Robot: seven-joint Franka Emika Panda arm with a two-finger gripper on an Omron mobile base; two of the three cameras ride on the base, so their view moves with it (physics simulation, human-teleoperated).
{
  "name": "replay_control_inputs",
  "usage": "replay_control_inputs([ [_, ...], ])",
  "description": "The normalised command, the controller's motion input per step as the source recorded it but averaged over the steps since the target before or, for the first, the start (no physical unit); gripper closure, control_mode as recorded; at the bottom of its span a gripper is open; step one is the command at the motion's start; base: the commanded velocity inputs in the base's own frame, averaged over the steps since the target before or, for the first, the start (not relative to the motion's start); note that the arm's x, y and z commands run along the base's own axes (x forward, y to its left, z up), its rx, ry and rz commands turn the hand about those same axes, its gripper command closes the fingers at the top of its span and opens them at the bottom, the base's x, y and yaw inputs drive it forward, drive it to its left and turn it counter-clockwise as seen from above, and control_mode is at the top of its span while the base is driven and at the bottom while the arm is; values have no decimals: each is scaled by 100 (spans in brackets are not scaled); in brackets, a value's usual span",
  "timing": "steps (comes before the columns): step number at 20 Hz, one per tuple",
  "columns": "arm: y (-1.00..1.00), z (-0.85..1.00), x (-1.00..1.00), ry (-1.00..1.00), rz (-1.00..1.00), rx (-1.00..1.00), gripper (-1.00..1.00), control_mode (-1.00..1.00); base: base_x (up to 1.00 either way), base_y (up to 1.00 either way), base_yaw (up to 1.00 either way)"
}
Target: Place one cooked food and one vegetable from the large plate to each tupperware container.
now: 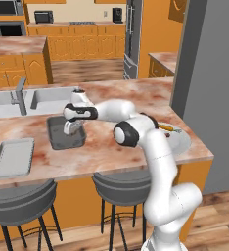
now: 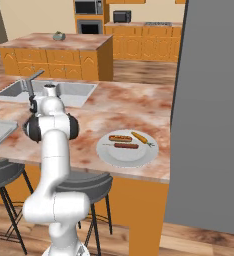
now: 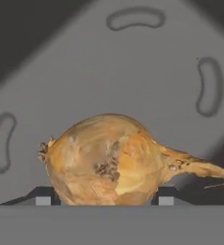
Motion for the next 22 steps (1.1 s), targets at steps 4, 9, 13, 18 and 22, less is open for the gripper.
replay_control_inputs([
  [4,-66,-4,-66,0,0,0,100,-100,0,0,0],
  [9,1,-16,-67,-3,0,-7,-100,-100,0,0,0],
  [13,67,2,-11,-11,0,-14,-100,-100,0,0,0],
  [18,4,0,0,-2,0,-1,-100,-100,0,0,0],
  [22,0,13,1,4,0,-1,-100,-100,0,0,0],
])
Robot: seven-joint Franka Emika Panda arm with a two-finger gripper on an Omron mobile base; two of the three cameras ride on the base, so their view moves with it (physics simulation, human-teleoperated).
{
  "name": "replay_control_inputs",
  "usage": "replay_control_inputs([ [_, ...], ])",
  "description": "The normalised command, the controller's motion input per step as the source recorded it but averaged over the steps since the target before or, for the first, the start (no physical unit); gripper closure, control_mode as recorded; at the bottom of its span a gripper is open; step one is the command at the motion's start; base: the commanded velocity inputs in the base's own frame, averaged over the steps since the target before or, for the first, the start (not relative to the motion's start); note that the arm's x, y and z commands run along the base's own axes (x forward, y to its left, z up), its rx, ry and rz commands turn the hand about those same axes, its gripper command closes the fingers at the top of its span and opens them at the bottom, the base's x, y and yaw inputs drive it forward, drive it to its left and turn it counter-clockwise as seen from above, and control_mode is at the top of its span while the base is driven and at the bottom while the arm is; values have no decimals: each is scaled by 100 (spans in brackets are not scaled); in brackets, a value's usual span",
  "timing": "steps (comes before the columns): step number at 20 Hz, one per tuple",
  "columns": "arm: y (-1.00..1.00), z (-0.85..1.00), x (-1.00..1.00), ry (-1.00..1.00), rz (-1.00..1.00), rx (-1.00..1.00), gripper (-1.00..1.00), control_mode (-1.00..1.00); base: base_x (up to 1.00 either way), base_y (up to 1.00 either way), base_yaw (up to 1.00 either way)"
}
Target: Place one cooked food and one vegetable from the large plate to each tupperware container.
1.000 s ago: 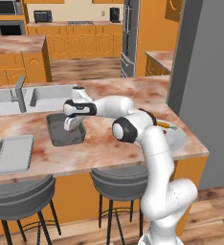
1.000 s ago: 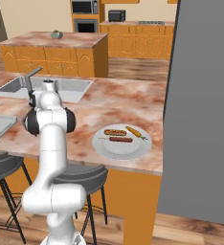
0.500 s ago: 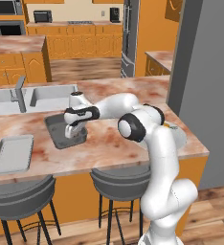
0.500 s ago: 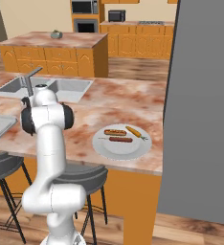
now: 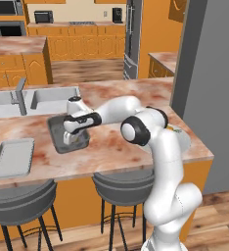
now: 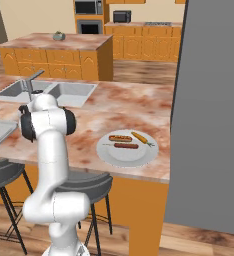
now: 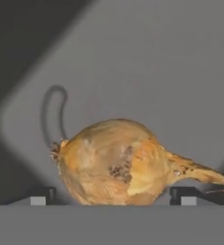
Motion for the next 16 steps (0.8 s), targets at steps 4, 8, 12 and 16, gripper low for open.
replay_control_inputs([
  [4,-9,34,-2,18,-8,-7,-100,-100,0,0,0],
  [8,-39,41,-22,25,-16,-12,-100,-100,0,0,0],
  [12,-34,72,-20,0,-23,-7,-100,-100,0,0,0],
  [16,-67,32,-75,-19,-16,1,-100,-100,0,0,0],
])
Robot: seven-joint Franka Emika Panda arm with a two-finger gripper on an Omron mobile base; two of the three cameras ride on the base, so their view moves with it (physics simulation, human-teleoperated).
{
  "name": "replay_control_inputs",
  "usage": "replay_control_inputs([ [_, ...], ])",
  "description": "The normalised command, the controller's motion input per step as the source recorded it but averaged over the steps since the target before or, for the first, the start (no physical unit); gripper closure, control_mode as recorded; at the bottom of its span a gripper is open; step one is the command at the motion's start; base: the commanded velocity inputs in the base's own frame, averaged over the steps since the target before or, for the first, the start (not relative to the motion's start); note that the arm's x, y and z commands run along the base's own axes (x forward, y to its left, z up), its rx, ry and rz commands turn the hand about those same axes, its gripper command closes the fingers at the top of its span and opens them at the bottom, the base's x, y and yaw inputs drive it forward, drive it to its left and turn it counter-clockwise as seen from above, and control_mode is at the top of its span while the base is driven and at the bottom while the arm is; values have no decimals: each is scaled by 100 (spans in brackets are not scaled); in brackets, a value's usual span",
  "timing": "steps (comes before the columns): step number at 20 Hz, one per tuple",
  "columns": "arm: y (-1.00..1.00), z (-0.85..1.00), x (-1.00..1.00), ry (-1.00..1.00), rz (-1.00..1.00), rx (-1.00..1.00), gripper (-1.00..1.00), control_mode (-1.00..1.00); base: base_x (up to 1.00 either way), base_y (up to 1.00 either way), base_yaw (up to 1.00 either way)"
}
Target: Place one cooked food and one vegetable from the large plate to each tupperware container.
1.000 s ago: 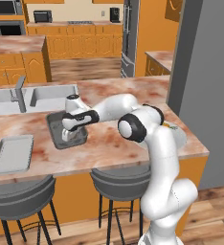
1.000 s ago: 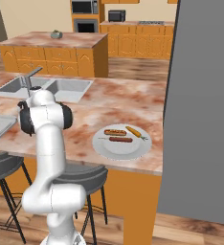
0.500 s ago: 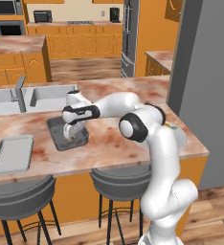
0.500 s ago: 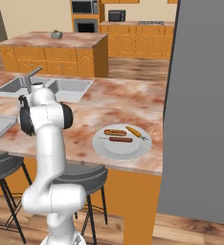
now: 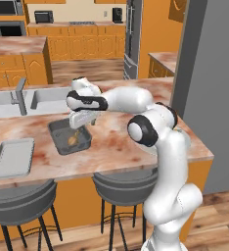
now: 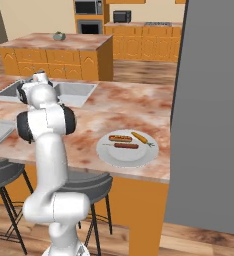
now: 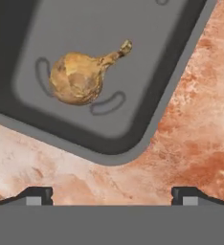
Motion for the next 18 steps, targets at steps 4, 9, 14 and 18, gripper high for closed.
replay_control_inputs([
  [4,-100,-52,-100,-44,-1,13,-100,-100,0,0,0],
  [9,-79,24,-80,-36,-11,16,-100,-100,0,0,0],
  [14,-76,79,-9,-3,-36,2,-100,-100,0,0,0],
  [18,-97,68,0,23,-42,0,-100,-100,0,0,0],
])
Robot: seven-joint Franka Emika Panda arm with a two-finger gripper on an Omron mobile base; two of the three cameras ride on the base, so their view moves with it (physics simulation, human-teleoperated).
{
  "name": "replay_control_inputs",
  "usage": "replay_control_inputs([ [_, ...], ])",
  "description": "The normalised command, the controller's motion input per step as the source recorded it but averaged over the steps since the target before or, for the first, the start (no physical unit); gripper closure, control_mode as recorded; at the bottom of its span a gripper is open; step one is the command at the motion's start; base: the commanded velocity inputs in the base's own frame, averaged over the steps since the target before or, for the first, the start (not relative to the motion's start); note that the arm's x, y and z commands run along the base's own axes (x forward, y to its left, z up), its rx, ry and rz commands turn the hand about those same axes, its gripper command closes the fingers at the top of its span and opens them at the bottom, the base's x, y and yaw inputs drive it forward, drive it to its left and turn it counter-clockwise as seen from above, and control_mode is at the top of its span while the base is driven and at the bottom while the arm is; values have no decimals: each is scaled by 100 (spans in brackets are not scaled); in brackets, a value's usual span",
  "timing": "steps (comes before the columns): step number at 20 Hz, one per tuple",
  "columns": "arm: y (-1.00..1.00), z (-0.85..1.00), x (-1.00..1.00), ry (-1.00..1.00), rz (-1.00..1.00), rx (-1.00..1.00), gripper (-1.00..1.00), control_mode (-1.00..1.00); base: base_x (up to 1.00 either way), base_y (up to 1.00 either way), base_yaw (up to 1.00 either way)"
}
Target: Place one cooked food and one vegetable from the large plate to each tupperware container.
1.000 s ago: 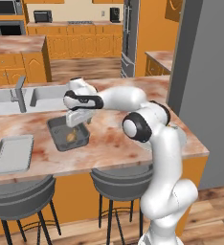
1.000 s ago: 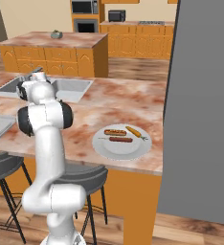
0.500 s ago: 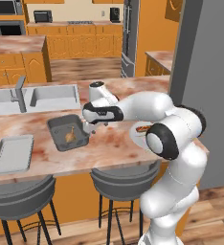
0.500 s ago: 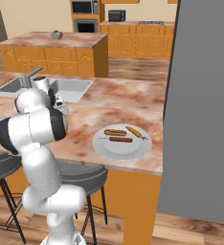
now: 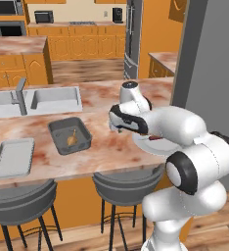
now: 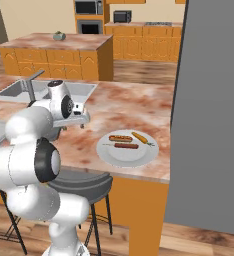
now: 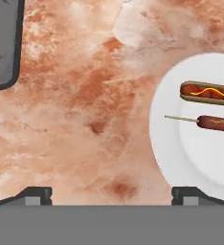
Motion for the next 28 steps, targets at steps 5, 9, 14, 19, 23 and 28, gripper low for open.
replay_control_inputs([
  [5,-97,9,5,18,-33,2,-100,-100,0,0,0],
  [9,-94,-7,9,4,-18,6,-100,-100,0,0,0],
  [14,-81,-11,0,2,-16,8,-100,-100,0,0,0],
  [19,-45,-5,4,1,-19,3,-100,-100,0,0,0],
  [23,-4,-4,15,0,-9,5,-100,-100,0,0,0],
  [28,0,-14,26,0,2,0,-100,-100,0,0,0],
])
